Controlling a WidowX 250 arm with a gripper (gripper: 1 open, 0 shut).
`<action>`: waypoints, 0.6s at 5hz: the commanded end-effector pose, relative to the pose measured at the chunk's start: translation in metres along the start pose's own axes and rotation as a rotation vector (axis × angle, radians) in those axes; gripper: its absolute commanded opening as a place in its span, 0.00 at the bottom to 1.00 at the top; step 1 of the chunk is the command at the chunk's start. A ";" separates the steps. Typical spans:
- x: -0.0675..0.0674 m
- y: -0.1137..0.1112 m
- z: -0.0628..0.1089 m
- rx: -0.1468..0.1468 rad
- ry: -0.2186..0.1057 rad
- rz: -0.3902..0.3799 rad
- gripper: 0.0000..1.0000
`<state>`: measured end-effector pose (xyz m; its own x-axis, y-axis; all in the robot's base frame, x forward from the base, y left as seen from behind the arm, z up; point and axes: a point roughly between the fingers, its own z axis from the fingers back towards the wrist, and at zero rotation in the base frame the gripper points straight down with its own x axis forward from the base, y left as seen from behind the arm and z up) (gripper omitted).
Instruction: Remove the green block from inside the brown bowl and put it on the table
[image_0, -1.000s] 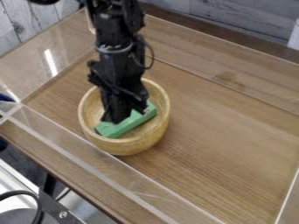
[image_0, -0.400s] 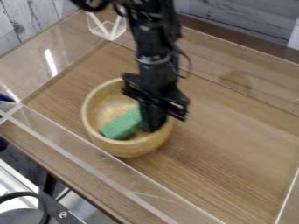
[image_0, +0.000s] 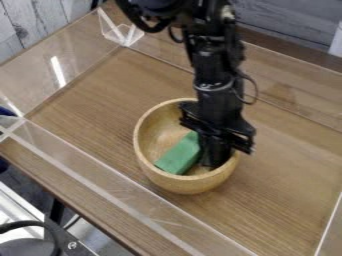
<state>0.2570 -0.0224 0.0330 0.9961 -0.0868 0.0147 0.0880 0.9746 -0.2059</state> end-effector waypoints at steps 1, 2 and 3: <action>0.009 0.008 0.015 0.028 -0.049 -0.036 0.00; 0.009 0.007 0.019 0.043 -0.050 -0.056 0.00; 0.011 0.012 0.018 0.053 -0.033 -0.067 0.00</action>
<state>0.2571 -0.0118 0.0356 0.9884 -0.1519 0.0028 0.1502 0.9745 -0.1667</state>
